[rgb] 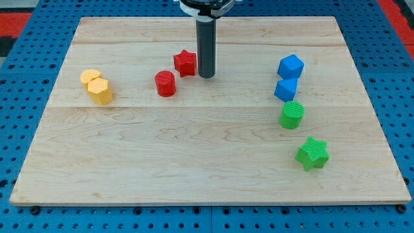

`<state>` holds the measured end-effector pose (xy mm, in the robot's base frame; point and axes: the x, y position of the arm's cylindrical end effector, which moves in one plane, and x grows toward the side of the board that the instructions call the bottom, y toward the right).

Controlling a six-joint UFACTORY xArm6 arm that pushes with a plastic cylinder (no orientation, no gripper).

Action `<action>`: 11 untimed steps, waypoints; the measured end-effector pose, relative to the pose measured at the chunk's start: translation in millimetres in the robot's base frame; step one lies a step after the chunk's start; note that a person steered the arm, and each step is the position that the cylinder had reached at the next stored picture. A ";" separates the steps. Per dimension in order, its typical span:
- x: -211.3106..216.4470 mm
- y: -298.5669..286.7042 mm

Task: Separate yellow hexagon and yellow heart from each other

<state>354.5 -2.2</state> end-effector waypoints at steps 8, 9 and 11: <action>19.1 -208.7; 54.7 -197.4; 106.8 -197.0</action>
